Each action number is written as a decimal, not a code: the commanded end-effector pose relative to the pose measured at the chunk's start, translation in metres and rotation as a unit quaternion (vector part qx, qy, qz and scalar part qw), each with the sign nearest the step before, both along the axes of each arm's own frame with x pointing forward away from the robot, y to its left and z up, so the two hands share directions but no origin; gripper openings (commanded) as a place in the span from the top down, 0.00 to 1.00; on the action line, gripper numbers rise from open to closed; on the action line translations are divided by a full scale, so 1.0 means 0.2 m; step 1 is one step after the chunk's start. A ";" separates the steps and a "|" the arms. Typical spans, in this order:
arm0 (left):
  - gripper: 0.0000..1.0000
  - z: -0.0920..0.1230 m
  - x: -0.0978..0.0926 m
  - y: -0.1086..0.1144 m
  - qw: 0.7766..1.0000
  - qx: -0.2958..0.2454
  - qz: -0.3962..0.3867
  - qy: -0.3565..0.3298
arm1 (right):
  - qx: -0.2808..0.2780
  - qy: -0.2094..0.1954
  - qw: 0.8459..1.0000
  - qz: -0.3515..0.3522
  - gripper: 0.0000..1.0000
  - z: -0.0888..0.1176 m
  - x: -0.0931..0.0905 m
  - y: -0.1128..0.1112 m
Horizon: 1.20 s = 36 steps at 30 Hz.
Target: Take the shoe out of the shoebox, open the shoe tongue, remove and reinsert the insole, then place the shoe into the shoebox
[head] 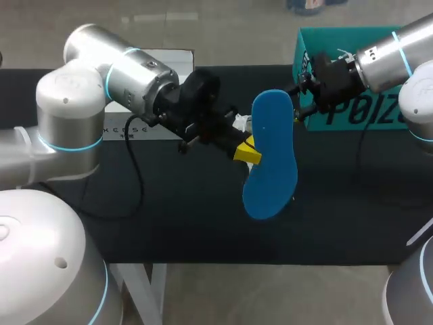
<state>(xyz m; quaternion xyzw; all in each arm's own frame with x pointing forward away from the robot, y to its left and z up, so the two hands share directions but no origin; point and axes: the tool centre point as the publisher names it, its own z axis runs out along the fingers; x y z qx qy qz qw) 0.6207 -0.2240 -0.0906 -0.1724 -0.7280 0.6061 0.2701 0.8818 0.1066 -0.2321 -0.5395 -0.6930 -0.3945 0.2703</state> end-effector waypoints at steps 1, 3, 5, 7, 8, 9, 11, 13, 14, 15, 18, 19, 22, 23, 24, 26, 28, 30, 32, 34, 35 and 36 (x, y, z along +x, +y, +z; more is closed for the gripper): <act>1.00 0.03 0.06 0.00 0.971 -0.005 -0.025 -0.238 | 0.047 0.026 0.998 -0.019 0.00 0.01 0.00 -0.01; 1.00 0.03 0.06 0.00 0.971 -0.005 -0.025 -0.238 | 0.093 0.065 0.993 -0.029 0.00 0.05 -0.01 -0.01; 1.00 0.03 0.06 0.00 0.971 -0.005 -0.025 -0.238 | 0.119 0.088 0.989 -0.016 0.00 0.10 -0.02 -0.01; 1.00 0.03 0.06 0.00 0.971 -0.005 -0.025 -0.238 | 0.119 0.096 0.988 -0.007 0.00 0.13 -0.04 0.00; 1.00 0.03 0.06 0.00 0.971 -0.005 -0.025 -0.238 | 0.116 0.098 0.988 -0.001 0.00 0.14 -0.04 0.00; 1.00 0.03 0.06 0.00 0.971 -0.005 -0.025 -0.238 | 0.110 0.098 0.989 0.002 0.00 0.15 -0.05 0.00; 1.00 0.03 0.06 0.00 0.971 -0.005 -0.025 -0.238 | 0.101 0.104 0.989 0.008 0.00 0.15 -0.05 0.01; 1.00 0.03 0.06 0.00 0.971 -0.005 -0.025 -0.238 | 0.092 0.106 0.990 0.010 0.00 0.15 -0.05 0.01; 1.00 0.03 0.06 0.00 0.971 -0.005 -0.025 -0.238 | 0.084 0.106 0.991 0.009 0.00 0.14 -0.05 0.01; 1.00 0.03 0.06 0.00 0.971 -0.005 -0.025 -0.238 | 0.080 0.107 0.991 0.009 0.00 0.14 -0.05 0.01; 1.00 0.00 0.12 -0.01 0.954 -0.031 -0.019 -0.298 | 0.091 0.109 0.990 0.002 0.00 0.15 -0.05 0.00; 1.00 -0.02 0.15 -0.02 0.930 -0.051 -0.023 -0.364 | 0.095 0.110 0.989 0.002 0.00 0.16 -0.05 0.00; 1.00 -0.05 0.24 -0.03 0.878 -0.087 -0.035 -0.470 | 0.123 0.122 0.985 -0.003 0.00 0.20 -0.06 0.00; 1.00 -0.06 0.27 -0.03 0.863 -0.085 -0.049 -0.495 | 0.133 0.127 0.983 -0.003 0.00 0.22 -0.06 0.00; 1.00 -0.07 0.31 -0.02 0.840 -0.091 -0.051 -0.533 | 0.140 0.131 0.982 -0.005 0.00 0.24 -0.06 0.00; 1.00 -0.08 0.37 -0.02 0.815 -0.088 -0.049 -0.571 | 0.150 0.139 0.979 -0.006 0.00 0.27 -0.06 0.00; 1.00 -0.10 0.44 -0.02 0.768 -0.096 -0.069 -0.629 | 0.156 0.148 0.977 -0.008 0.00 0.30 -0.07 0.00; 1.00 -0.10 0.49 -0.02 0.729 -0.099 -0.069 -0.674 | 0.164 0.155 0.974 -0.011 0.00 0.32 -0.08 0.00; 1.00 -0.10 0.54 -0.02 0.701 -0.100 -0.067 -0.703 | 0.163 0.158 0.974 -0.012 0.00 0.33 -0.08 -0.01; 1.00 -0.10 0.57 -0.02 0.669 -0.111 -0.075 -0.731 | 0.167 0.162 0.972 -0.025 0.00 0.33 -0.07 -0.02; 1.00 -0.10 0.58 -0.02 0.666 -0.110 -0.067 -0.734 | 0.171 0.165 0.971 -0.030 0.00 0.33 -0.07 -0.02; 1.00 -0.09 0.60 -0.02 0.646 -0.111 -0.072 -0.752 | 0.175 0.168 0.969 -0.038 0.00 0.33 -0.07 -0.03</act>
